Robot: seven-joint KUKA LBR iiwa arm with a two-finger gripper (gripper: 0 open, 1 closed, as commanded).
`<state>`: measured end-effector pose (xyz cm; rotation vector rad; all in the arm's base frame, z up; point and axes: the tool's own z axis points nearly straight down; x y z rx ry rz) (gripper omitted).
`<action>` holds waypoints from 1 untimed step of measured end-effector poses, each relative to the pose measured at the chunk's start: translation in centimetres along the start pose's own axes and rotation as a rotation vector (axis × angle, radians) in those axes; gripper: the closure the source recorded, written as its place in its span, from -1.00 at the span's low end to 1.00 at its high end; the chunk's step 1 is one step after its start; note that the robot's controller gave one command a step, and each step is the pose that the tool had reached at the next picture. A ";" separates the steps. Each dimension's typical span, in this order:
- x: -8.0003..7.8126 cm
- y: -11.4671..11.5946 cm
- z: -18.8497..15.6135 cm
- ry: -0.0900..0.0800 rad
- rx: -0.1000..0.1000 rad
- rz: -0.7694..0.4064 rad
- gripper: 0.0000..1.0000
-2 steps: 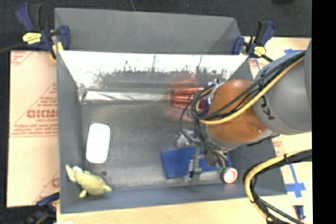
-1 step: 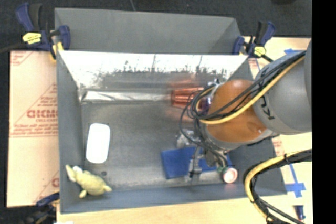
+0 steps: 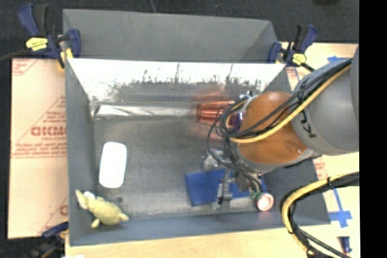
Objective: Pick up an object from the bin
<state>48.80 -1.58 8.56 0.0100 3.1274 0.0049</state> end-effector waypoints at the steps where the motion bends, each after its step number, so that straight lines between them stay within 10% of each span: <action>1: 0.0 0.0 0.0 0.000 0.000 0.000 1.00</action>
Offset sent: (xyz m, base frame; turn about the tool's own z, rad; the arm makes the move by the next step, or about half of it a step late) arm 0.0000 0.0000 0.0000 0.0000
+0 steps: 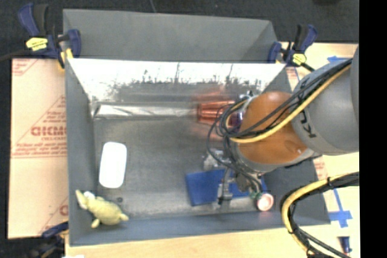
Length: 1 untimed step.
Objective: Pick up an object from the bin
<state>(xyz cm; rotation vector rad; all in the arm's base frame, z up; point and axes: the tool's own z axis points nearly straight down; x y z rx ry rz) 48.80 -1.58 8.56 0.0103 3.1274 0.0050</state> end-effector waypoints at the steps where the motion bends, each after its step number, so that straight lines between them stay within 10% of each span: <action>1: 0.0 0.0 0.0 0.000 0.000 0.000 1.00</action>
Offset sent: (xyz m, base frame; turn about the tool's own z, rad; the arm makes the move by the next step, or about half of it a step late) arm 0.0000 0.0000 0.0000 0.0000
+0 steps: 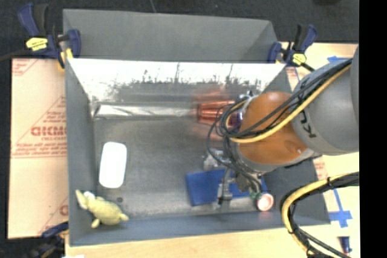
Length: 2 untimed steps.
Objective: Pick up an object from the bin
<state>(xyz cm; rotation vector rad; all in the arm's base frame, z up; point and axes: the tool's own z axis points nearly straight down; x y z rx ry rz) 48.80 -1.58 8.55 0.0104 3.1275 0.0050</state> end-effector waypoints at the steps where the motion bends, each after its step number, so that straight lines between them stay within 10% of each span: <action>1: 0.0 0.0 0.0 0.000 0.000 0.000 1.00; 2: 0.0 0.0 0.0 0.000 0.000 0.000 1.00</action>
Offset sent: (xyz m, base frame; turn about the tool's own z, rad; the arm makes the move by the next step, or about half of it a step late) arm 0.0000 0.0000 0.0000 0.0000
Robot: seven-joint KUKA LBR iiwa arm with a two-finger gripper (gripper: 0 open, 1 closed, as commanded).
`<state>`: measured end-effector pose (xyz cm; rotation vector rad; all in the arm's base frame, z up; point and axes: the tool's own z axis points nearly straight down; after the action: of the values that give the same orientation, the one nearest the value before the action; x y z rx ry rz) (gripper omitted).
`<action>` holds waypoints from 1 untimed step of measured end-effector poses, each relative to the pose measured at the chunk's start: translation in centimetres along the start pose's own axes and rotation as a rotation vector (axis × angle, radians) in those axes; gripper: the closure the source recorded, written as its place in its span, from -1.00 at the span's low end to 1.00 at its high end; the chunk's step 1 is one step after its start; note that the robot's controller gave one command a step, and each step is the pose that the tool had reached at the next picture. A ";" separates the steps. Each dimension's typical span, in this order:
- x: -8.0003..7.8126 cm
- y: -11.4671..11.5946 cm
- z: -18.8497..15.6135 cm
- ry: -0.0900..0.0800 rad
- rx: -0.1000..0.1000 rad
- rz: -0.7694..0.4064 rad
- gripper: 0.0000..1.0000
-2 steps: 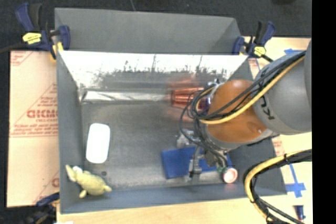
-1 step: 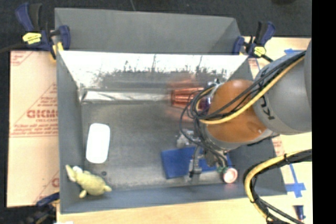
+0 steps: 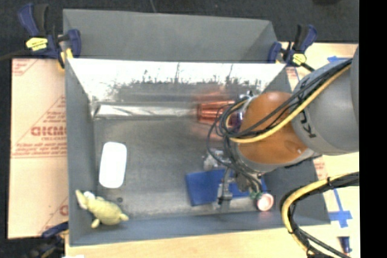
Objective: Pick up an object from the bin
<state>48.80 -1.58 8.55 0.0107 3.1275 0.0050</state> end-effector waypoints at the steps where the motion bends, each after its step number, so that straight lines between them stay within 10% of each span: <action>1: 0.0 0.0 0.0 0.000 0.000 0.000 1.00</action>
Offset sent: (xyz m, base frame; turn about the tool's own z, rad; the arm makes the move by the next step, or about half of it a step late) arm 0.0000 0.0000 0.0000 0.0000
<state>48.80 -1.58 8.55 0.0108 3.1275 0.0050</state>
